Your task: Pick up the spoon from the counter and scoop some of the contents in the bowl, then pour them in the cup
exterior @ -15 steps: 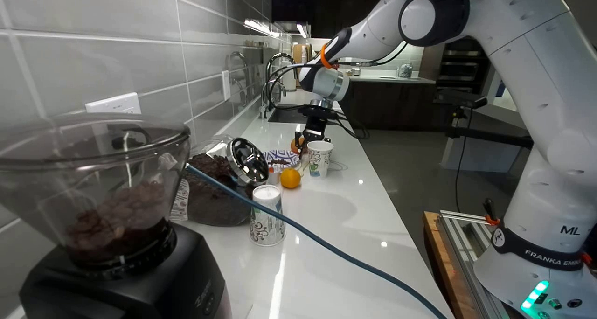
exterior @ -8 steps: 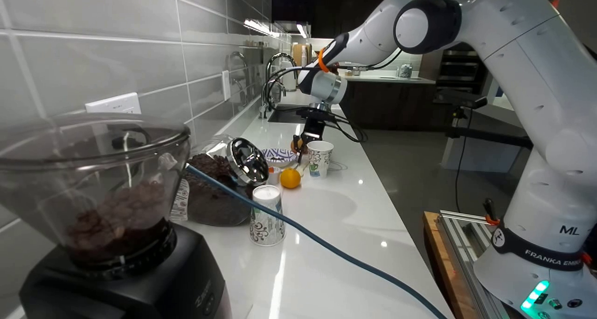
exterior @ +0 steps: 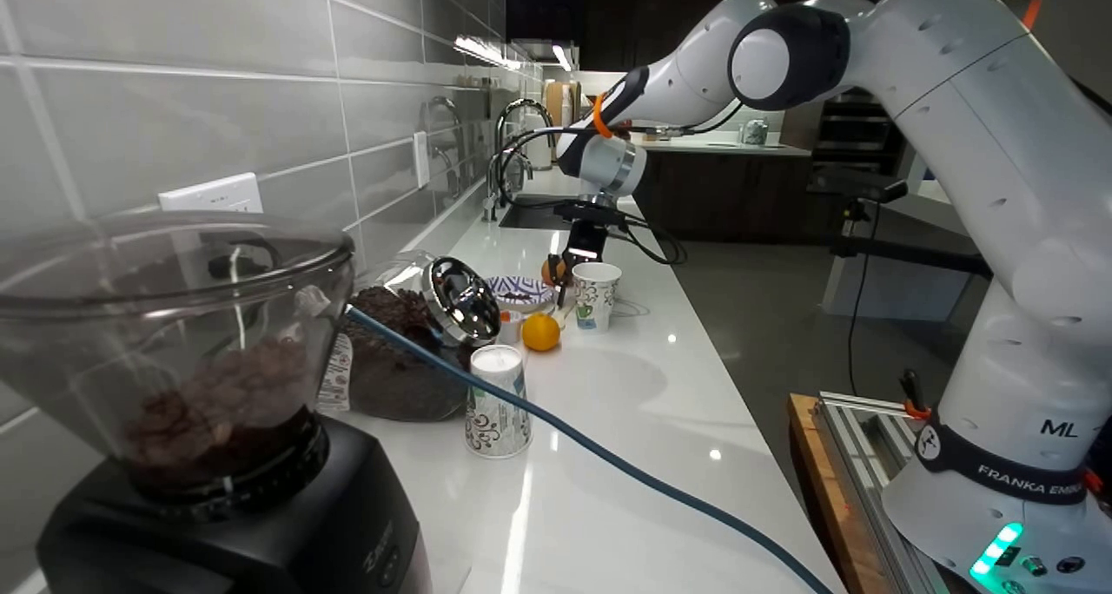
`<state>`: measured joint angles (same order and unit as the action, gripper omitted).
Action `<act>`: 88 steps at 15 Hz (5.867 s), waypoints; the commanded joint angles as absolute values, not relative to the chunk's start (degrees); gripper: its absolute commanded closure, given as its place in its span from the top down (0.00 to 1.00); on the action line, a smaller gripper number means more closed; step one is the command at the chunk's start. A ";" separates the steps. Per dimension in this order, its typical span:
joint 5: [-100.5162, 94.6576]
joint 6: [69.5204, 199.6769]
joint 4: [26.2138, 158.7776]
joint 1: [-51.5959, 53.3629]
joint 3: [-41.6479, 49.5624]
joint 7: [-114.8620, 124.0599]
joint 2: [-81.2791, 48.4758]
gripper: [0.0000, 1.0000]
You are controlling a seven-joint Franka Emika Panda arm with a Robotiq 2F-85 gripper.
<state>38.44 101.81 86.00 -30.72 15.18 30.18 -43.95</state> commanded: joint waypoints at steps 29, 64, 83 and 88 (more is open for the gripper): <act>40.31 91.72 72.98 -35.21 14.29 35.24 -52.98 0.21; 51.40 120.97 95.49 -32.38 18.55 27.12 -29.26 0.12; 51.33 130.34 86.68 -28.16 15.93 25.94 -39.91 0.04; 50.50 131.02 84.58 -27.29 15.28 26.29 -42.11 0.04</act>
